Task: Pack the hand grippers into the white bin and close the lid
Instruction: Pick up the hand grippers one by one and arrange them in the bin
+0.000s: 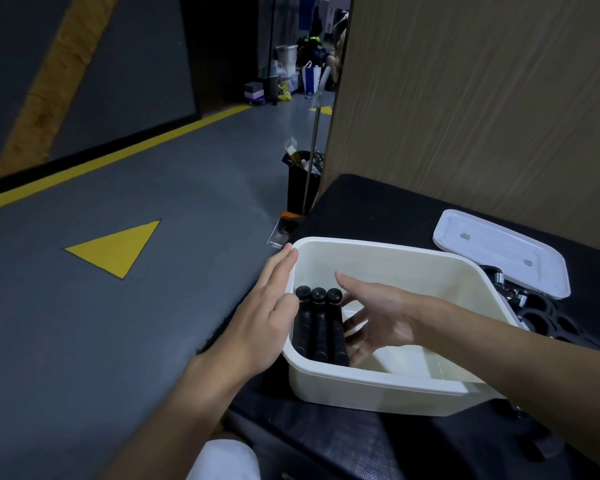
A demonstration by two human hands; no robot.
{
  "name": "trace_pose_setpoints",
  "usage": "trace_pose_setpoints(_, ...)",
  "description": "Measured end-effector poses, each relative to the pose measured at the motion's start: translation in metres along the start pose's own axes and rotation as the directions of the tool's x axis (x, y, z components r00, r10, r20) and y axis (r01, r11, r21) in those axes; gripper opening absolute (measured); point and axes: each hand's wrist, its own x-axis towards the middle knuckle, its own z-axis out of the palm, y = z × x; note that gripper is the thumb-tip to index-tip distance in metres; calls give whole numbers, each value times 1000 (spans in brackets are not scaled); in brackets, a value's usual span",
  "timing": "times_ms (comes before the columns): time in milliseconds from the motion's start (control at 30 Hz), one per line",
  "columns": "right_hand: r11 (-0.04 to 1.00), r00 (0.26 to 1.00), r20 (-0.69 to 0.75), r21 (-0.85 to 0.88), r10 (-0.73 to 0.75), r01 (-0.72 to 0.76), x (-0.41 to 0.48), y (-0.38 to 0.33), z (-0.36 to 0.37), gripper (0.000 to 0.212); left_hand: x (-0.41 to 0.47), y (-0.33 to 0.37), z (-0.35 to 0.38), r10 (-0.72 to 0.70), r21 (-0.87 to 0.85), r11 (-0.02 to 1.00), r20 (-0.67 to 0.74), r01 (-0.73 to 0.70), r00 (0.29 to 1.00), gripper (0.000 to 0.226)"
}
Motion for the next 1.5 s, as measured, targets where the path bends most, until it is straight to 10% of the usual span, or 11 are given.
trace_pose_setpoints(233, 990, 996, -27, -117, -86, 83, 2, 8, -4, 56, 0, 0, -1, 3, 3, 1000, -13, -3, 1000, 81)
trace_pose_setpoints(367, 855, 951, -177, -501, -253, 134, -4, -2, -2, 62, -1, 1, -3, -3, 18, 1000, 7, 3, 1000, 82)
trace_pose_setpoints(467, 310, 672, -29, -902, -740, 302, -8, -15, -1, 42, -1, 1, -3, -1, 13, 1000, 7, 1, 1000, 82)
trace_pose_setpoints(533, -54, 625, 249, -948, -740, 313, -15, -23, 5, 43, -1, 0, -3, -1, 22, 1000, 4, 1, 1000, 82)
trace_pose_setpoints(667, -273, 623, 394, -919, -675, 285, -6, -33, 24, 36, -1, -1, -3, -5, 20, 1000, 10, 4, 1000, 81)
trace_pose_setpoints(1133, 9, 583, 285, -894, -761, 448, 15, -25, 32, 10, -2, 2, -3, -10, 27, 1000, 18, 9, 1000, 72)
trace_pose_setpoints(1333, 34, 732, 193, -959, -654, 283, 7, -21, 1, 52, -3, 4, -5, -8, 26, 1000, 26, 7, 1000, 83)
trace_pose_setpoints(1500, 231, 744, 68, -928, -665, 292, 8, -12, -8, 20, -3, 4, -5, -10, 35, 999, 22, 9, 1000, 82)
